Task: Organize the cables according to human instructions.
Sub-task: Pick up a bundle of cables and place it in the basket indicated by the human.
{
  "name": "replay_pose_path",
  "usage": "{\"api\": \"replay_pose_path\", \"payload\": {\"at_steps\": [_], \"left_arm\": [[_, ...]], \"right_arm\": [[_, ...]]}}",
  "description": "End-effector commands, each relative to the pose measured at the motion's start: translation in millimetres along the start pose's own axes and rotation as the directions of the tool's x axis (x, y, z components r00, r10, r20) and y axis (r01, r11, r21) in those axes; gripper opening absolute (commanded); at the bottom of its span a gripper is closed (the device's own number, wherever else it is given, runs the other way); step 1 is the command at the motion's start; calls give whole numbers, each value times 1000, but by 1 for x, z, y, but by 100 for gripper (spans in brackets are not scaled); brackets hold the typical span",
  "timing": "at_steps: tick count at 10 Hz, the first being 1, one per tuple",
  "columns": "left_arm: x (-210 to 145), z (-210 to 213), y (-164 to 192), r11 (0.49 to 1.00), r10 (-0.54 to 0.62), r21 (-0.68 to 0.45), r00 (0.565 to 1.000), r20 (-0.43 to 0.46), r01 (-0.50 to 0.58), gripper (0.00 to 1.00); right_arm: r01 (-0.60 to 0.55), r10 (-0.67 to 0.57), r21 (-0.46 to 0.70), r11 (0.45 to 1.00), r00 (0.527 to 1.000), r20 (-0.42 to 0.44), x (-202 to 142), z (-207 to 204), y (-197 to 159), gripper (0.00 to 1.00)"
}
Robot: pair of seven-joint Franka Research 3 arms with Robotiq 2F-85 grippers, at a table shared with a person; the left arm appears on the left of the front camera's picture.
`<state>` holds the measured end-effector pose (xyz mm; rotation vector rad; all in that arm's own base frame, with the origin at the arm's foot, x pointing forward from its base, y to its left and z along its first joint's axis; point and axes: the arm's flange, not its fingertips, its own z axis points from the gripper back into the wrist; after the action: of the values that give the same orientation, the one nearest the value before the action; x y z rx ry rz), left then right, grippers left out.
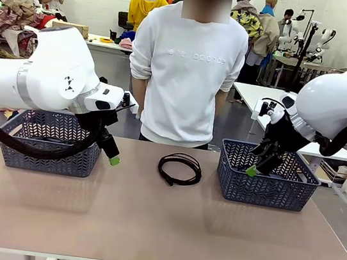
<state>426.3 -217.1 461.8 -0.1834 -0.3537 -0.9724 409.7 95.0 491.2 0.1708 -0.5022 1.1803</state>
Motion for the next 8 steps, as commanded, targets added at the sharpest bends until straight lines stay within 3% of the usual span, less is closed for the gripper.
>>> {"api": "replay_pose_path", "payload": {"at_steps": [1, 8], "left_arm": [[-1, 1, 1, 1000, 8, 4, 1000, 1, -8, 100], [-1, 1, 1, 1000, 8, 4, 1000, 1, -8, 100]], "right_arm": [[3, -3, -4, 1000, 1000, 0, 2, 2, -2, 100], [3, -3, -4, 1000, 1000, 0, 2, 2, -2, 100]]}}
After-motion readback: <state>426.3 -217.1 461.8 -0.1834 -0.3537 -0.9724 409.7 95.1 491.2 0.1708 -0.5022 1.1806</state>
